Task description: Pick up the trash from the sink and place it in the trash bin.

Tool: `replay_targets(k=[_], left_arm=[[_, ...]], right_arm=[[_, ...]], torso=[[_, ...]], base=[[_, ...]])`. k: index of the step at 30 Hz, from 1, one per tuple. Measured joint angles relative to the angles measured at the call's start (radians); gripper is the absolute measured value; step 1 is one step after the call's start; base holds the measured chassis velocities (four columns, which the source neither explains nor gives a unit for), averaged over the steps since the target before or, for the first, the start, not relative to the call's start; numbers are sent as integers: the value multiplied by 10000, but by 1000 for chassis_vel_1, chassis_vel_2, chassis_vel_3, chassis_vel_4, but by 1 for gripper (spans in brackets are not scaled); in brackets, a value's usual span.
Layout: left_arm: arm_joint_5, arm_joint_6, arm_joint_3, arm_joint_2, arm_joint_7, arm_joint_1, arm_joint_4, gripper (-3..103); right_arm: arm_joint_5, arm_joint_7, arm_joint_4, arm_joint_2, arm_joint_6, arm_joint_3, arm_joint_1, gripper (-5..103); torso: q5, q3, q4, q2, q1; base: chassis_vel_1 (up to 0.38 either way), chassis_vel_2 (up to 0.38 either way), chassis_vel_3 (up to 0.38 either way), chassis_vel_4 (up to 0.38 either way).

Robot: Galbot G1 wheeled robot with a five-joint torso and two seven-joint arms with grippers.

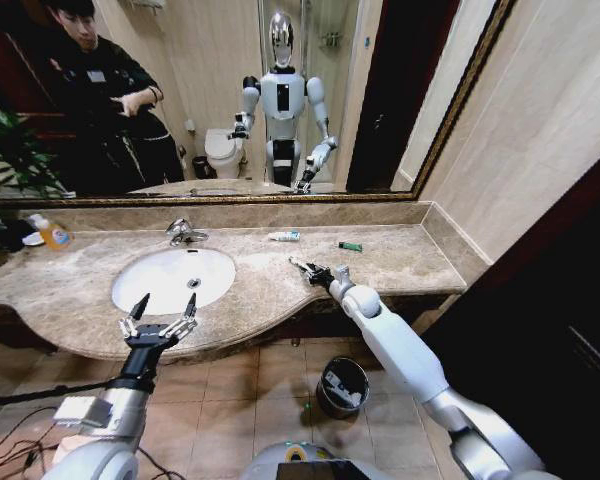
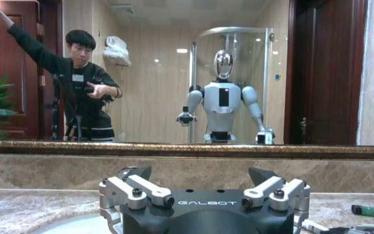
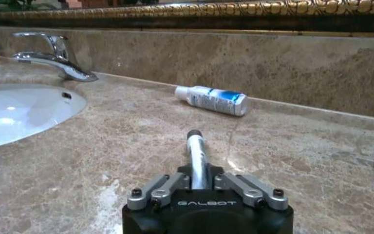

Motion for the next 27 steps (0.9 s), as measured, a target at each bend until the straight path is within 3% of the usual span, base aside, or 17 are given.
replay_targets(k=[6, 18, 27], left_arm=[[0, 0, 0, 0, 0, 0, 0, 100], [0, 0, 0, 0, 0, 0, 0, 100], [0, 0, 0, 0, 0, 0, 0, 100]], right_arm=[[3, 182, 273, -4, 5, 100, -171, 2], [227, 714, 1428, -233, 74, 588, -753, 1], [129, 837, 2667, -504, 335, 1685, -2405, 1]], torso=[[0, 0, 0, 0, 0], [1, 0, 0, 0, 0], [4, 0, 0, 1, 0]], base=[[0, 0, 0, 0], [0, 0, 0, 0], [0, 0, 0, 0]])
